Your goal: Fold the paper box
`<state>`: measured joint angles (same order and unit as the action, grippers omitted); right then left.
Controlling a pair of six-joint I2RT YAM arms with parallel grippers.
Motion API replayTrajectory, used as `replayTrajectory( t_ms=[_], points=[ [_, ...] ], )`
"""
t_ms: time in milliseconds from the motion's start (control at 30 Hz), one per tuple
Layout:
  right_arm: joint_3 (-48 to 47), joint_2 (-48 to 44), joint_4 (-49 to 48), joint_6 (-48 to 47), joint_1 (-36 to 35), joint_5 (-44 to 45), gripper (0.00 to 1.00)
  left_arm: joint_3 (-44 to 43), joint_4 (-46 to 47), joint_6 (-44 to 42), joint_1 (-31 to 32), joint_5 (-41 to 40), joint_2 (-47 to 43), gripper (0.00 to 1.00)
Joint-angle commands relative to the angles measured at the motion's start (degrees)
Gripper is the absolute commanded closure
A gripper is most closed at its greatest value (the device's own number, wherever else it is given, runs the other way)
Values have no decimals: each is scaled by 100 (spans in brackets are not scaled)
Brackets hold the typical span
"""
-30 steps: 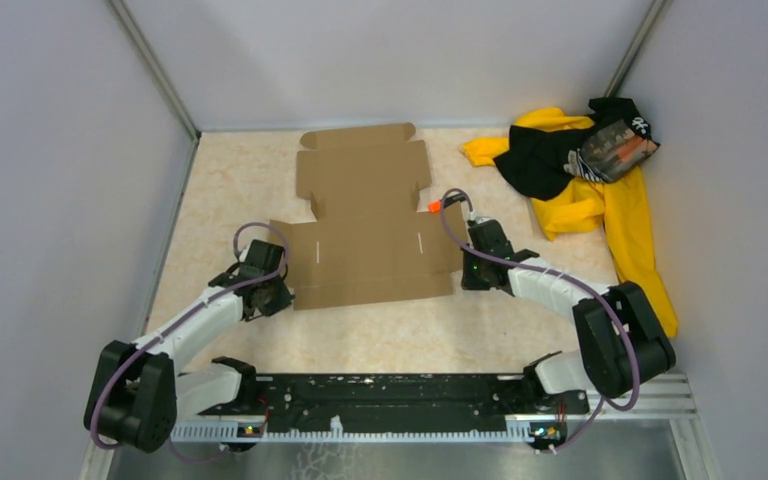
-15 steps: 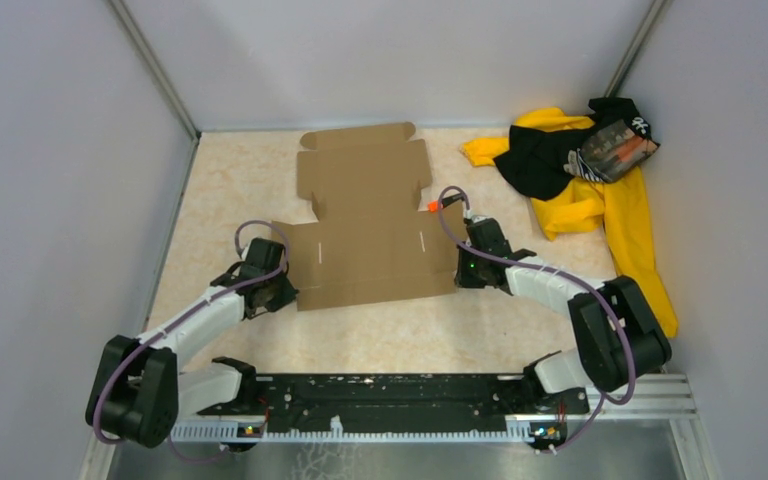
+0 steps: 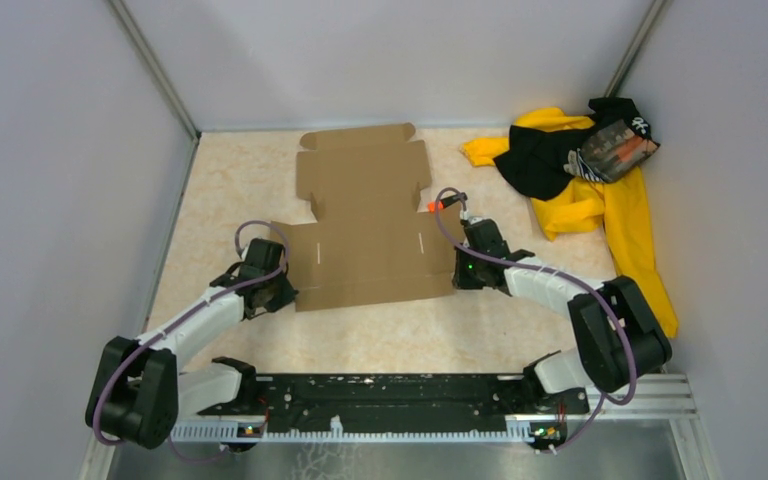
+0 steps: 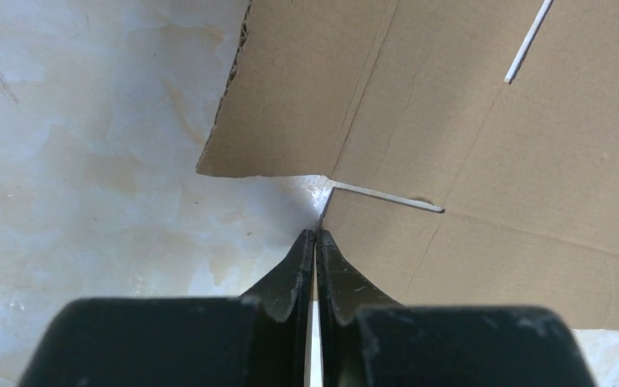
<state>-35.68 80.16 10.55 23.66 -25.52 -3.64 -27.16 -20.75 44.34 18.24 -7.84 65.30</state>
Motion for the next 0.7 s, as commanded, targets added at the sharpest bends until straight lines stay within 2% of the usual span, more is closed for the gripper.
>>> replayTrajectory(
  t_ms=[0,667],
  points=[
    [-234,-261,-8,75,-140,-201,90,97,-158,-48,-7,63,-13,92],
    [-468,-337,-156,265,-516,-369,89,245,120,-57,-5,245,178,95]
  ],
)
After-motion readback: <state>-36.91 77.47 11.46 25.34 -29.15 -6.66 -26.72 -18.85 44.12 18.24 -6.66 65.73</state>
